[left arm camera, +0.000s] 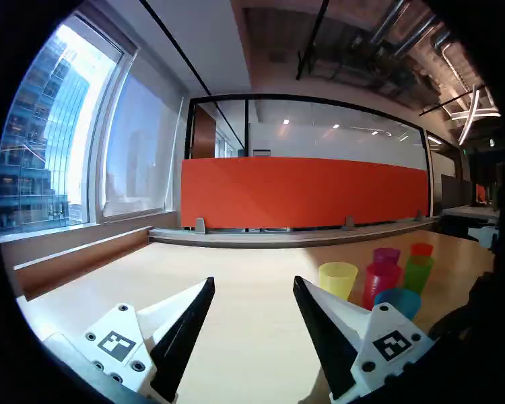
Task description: Pour water
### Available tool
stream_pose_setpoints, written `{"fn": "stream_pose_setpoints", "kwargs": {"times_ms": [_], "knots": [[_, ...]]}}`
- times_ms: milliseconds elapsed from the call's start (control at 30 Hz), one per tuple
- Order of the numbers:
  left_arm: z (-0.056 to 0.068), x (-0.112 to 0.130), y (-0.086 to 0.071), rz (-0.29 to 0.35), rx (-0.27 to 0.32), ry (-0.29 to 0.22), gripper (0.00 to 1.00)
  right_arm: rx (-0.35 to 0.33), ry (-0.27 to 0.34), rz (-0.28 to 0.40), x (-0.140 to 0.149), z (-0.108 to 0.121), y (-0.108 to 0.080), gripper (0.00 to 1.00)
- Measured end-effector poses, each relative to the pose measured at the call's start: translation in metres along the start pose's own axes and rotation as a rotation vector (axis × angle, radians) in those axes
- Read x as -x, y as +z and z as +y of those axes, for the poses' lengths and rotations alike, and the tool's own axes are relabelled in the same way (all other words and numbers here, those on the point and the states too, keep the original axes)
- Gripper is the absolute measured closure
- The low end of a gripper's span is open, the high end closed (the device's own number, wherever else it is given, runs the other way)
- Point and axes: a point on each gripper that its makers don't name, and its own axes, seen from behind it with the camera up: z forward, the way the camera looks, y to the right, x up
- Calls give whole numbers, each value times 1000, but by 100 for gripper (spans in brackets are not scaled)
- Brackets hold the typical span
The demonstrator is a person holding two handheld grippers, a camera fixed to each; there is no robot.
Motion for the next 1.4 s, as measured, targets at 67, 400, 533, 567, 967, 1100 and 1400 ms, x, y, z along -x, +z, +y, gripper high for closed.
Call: {"fn": "stream_pose_setpoints", "kwargs": {"times_ms": [67, 400, 533, 567, 967, 1100, 1400], "knots": [[3, 3, 1, -7, 2, -10, 14, -5, -1, -8, -2, -1, -1, 0], [4, -37, 7, -5, 31, -50, 14, -32, -10, -29, -44, -3, 2, 0], [6, -67, 10, 7, 51, -46, 14, -45, -9, -34, -68, -4, 6, 0], [7, -74, 10, 11, 58, -45, 14, -48, -7, -34, -74, -4, 7, 0], [-2, -149, 18, 20, 63, 14, 14, -49, -16, -22, -143, 2, 20, 0], [-3, -168, 22, 12, 70, 15, 14, -58, -21, -16, -160, 1, 22, 0], [5, -201, 25, 13, 119, 10, 14, -78, -28, -24, -183, -3, 22, 0]]}}
